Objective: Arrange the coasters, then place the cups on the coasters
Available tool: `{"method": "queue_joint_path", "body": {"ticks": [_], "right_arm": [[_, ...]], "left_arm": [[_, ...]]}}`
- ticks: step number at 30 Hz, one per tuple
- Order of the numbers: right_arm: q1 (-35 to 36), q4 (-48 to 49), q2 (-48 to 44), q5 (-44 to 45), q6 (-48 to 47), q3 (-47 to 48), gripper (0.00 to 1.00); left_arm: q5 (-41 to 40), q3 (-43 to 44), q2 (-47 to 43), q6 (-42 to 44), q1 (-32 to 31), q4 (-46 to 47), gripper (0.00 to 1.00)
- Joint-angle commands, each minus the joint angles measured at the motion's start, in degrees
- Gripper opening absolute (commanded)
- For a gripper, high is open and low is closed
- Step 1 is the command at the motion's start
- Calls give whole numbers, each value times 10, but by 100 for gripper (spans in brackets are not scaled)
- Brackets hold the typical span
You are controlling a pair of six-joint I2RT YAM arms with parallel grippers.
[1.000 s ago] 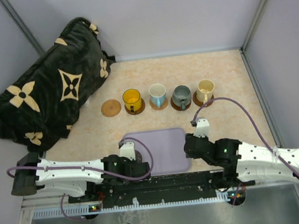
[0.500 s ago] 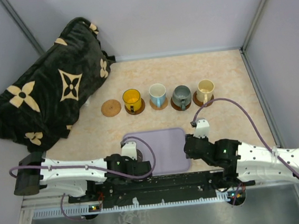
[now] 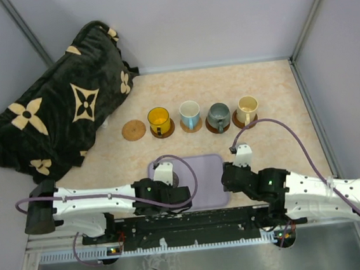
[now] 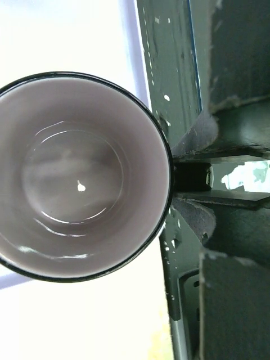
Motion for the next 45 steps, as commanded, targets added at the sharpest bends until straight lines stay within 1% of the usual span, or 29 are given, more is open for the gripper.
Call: {"method": "queue_joint_path", "body": {"ticks": [1,4,8,17,20,24,27,30,33,37,45], "right_arm": [[4,9,-4,18,10,1,48],[5,7,-7,21,10,2,48],[4,1,-12,27,10,4,48],[4,7,-11,31,17,-6,48],[4,10,-9,29,18,-10,48],[4,8,-9,33,18,-7,48],[4,-2,-11,38,19,-1,48],[4,-13,-16,44,20,4,48],[5,-21,-24,51,23,3,48],[5,-26,-28,60,26,3,48],[4,-40,-24,76,27,19,48]], "left_arm": [[-75,62,-3,49,17,-20,0],[-75,60,-20,83,43,2,0],[-66,43,-59,130,96,28,0],[-83,50,-131,220,213,29,0],[-76,40,-140,276,263,50,0],[-11,14,-150,379,361,141,0],[32,12,-142,439,438,199,0],[77,20,-119,481,509,230,0],[103,27,-94,509,556,271,0],[103,34,-53,531,590,315,0],[75,15,-5,568,602,448,0]]}}
